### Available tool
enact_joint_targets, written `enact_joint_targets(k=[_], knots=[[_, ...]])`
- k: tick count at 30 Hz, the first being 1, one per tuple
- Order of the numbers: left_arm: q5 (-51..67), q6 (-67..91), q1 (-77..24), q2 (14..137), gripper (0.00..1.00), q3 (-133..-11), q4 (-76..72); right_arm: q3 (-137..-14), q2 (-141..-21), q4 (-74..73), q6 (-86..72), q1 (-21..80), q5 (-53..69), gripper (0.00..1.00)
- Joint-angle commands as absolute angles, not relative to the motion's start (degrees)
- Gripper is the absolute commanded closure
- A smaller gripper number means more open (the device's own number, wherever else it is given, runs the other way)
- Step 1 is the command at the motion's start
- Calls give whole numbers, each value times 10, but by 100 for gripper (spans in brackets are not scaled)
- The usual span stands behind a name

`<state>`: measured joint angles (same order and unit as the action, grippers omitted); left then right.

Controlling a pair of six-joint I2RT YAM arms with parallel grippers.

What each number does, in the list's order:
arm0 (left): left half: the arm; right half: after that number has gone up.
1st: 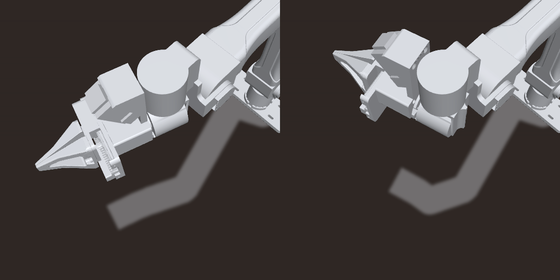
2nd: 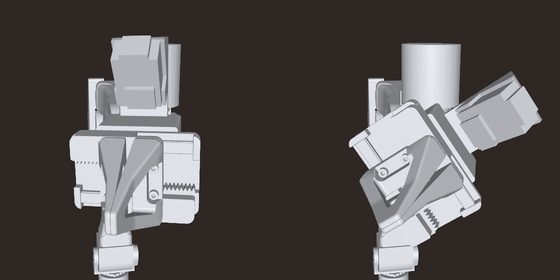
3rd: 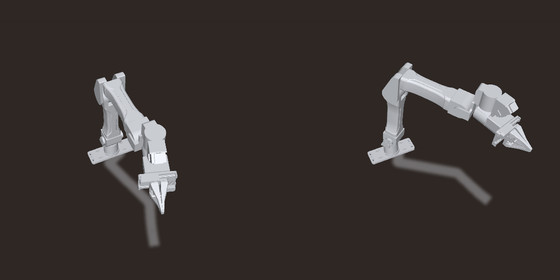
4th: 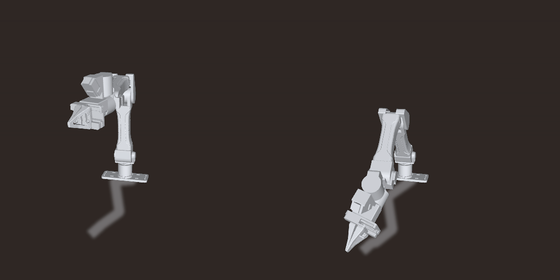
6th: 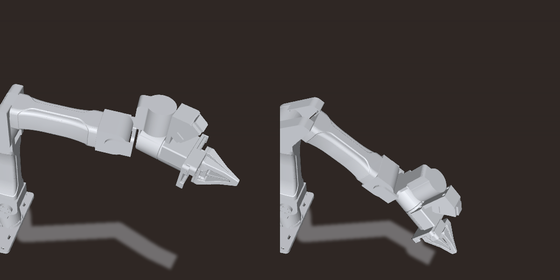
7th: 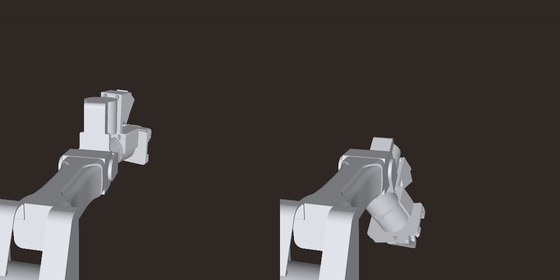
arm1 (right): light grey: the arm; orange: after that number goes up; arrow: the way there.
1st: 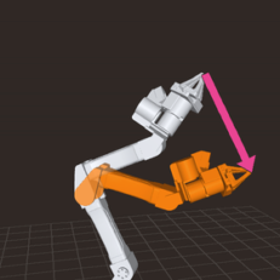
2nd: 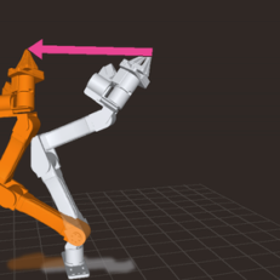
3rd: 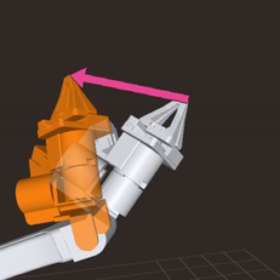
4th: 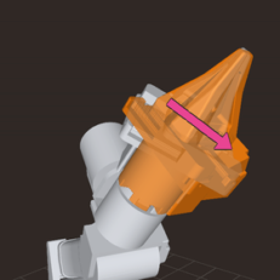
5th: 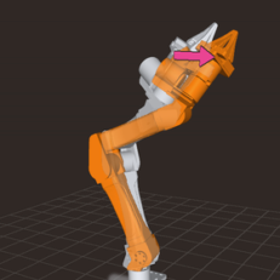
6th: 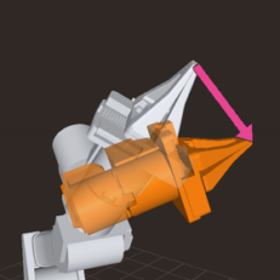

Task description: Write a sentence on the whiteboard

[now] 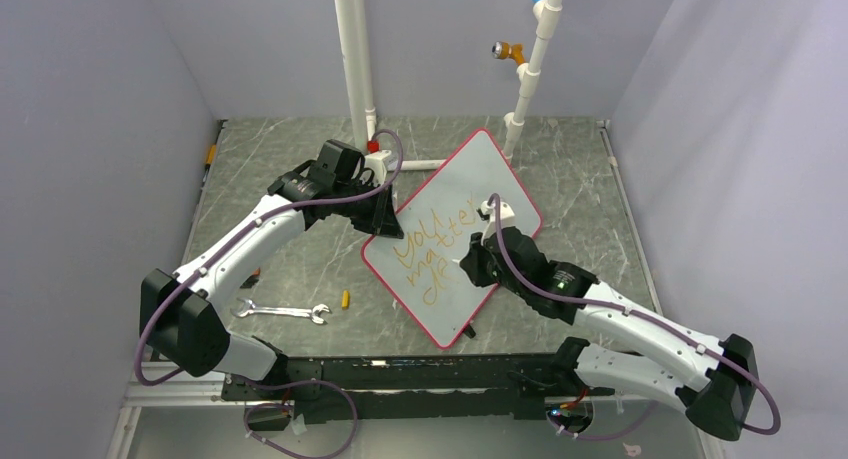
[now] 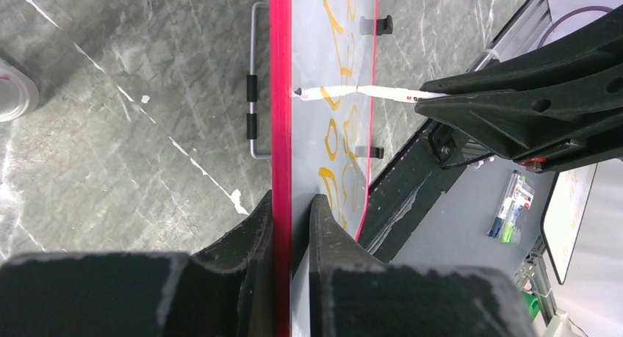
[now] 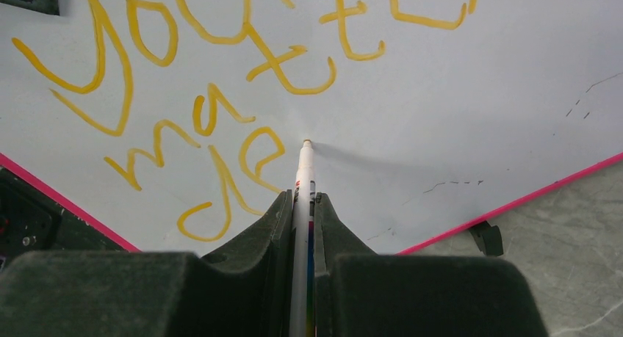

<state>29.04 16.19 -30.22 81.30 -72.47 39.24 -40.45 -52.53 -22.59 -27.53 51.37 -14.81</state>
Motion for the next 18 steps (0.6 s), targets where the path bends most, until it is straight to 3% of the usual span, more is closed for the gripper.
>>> enact_joint_targets(k=[1,18], knots=[[147,105,-288,823,100,-740,393,-392,-539,-203,-265,496,-145,100],[148,106,-288,829,100,-740,394,-444,-565,-185,-232,476,-107,100]])
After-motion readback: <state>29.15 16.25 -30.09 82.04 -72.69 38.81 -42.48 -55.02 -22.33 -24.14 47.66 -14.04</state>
